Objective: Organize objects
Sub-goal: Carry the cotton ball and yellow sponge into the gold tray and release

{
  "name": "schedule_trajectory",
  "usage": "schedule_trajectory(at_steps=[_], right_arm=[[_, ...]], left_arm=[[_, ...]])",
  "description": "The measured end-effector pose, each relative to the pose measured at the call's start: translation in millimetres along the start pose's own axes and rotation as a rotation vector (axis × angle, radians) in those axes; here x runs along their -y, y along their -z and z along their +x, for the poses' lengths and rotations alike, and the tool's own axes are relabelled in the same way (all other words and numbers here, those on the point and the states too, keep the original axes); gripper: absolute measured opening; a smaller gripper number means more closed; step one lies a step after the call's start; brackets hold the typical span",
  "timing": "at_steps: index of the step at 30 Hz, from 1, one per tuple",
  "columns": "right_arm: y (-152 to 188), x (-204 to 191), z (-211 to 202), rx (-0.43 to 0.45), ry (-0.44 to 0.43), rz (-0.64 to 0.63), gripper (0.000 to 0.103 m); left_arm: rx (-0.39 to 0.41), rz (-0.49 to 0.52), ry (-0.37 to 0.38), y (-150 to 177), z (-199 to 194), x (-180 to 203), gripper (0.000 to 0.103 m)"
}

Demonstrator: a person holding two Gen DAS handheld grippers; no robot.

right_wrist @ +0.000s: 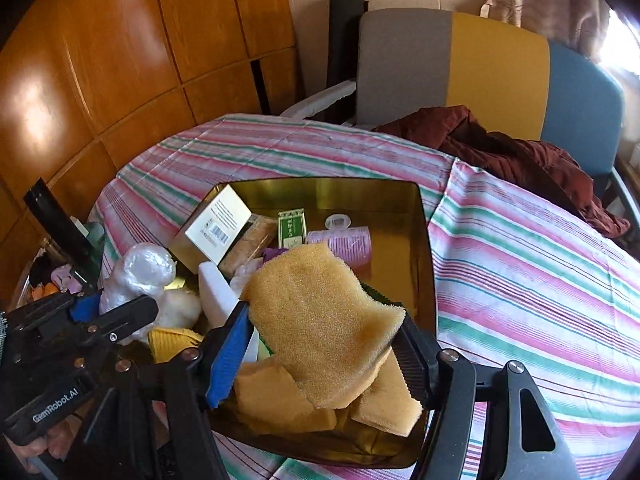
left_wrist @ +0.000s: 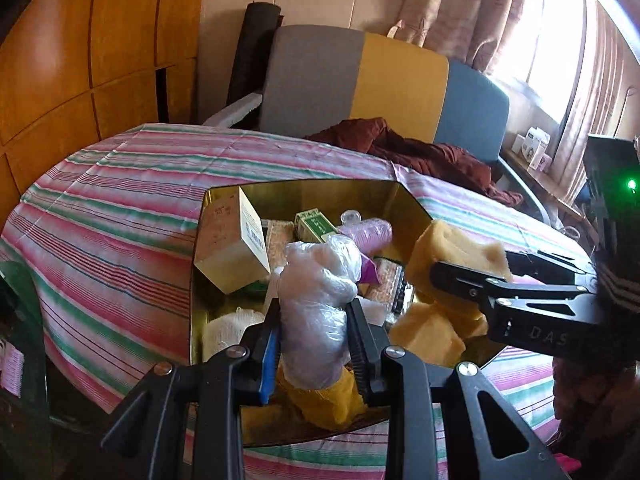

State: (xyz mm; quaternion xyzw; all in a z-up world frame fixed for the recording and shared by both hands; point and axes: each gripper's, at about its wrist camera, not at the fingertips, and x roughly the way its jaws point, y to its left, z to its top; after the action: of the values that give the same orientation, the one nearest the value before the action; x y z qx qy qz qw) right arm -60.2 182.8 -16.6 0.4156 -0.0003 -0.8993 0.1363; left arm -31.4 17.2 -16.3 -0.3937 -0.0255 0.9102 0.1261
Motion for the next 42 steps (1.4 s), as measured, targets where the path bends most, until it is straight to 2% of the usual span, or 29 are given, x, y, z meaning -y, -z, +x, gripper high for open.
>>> schedule_trajectory(at_steps=[10,16,25,28,30,32,35,37,42], right_arm=[[-6.0,9.2,19.7,-0.024,0.028,-0.003,0.068],[-2.5,13.8,37.0,-0.066,0.036,-0.009,0.063],[12.6,22.8,50.2,-0.103,0.022,0.021,0.058],[14.6,22.4,50.6,-0.105,0.014,0.02,0.058],[15.9,20.2,50.8,-0.105,0.014,0.013,0.058],[16.9,18.0,50.3,-0.108,0.006,0.004,0.058],[18.3,13.0,48.8,-0.105,0.013,-0.019,0.06],[18.4,12.7,48.2,-0.104,0.008,-0.015,0.06],[17.3,9.9,41.0,-0.089,0.004,-0.018,0.07]], left_arm=[[-0.023,0.028,0.01,-3.1,16.5,8.2,0.03],[-0.053,0.033,0.017,-8.8,39.9,10.0,0.03],[-0.047,0.004,0.089,-32.5,66.0,7.6,0.03],[-0.069,0.003,0.071,-40.3,79.3,7.1,0.03],[-0.084,-0.006,0.069,-43.4,87.7,5.8,0.032],[-0.114,-0.015,0.074,-44.5,94.0,4.7,0.039],[-0.133,-0.052,0.106,-41.4,91.7,-0.3,0.047],[-0.123,-0.058,0.109,-39.2,85.1,-1.2,0.048],[-0.082,-0.071,0.077,-32.3,59.3,-9.7,0.048]])
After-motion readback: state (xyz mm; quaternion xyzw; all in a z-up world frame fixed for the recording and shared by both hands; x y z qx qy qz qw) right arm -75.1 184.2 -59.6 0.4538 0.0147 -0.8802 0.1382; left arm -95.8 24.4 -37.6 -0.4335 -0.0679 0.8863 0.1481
